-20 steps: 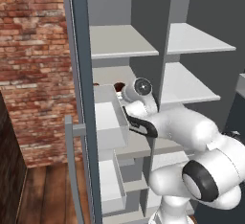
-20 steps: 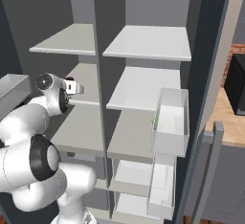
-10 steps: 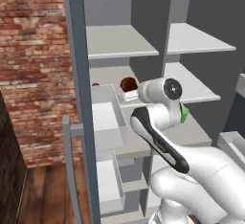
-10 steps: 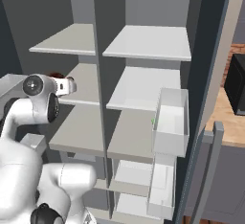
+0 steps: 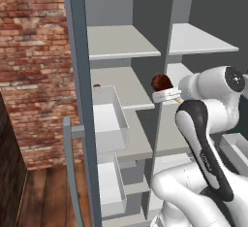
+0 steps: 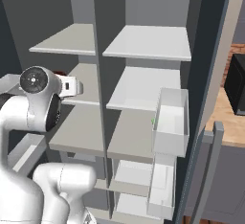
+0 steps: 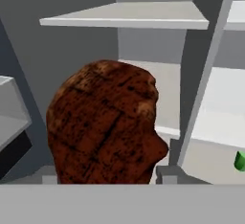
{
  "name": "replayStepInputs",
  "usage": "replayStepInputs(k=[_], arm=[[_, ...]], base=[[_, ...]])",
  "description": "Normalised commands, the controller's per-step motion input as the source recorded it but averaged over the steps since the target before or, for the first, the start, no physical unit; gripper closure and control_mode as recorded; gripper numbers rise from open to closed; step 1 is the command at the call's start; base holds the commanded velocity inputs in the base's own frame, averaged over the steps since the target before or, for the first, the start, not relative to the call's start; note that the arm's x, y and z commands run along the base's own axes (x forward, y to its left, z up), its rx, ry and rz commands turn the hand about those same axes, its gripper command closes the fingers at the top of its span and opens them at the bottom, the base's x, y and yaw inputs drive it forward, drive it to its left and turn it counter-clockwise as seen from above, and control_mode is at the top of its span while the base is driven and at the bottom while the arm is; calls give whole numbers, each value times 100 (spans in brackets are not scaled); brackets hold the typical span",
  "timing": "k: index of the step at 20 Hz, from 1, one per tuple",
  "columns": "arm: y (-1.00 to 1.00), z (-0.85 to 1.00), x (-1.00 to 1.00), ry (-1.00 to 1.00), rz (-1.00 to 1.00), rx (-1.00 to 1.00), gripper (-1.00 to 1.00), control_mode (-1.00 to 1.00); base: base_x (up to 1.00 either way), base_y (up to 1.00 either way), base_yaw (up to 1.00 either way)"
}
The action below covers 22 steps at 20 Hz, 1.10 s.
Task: Pick up the frozen steak from the freezer, place it on any shelf in the fridge, and close the fridge and freezer doors when done.
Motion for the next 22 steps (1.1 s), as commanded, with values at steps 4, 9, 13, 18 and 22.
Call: replayStepInputs(k=[4, 9, 13, 18, 22], arm=[[-100, 52, -100, 18, -5, 0, 100, -100], [-100, 42, -100, 15, -10, -1, 100, -100], [-100, 25, -53, 10, -37, -9, 100, -100], [-91, 20, 26, 1, -44, -10, 100, -100], [-24, 17, 79, -19, -35, -4, 100, -100]], base=[[0, 0, 0], [0, 0, 0], [0, 0, 0], [0, 0, 0], [0, 0, 0]])
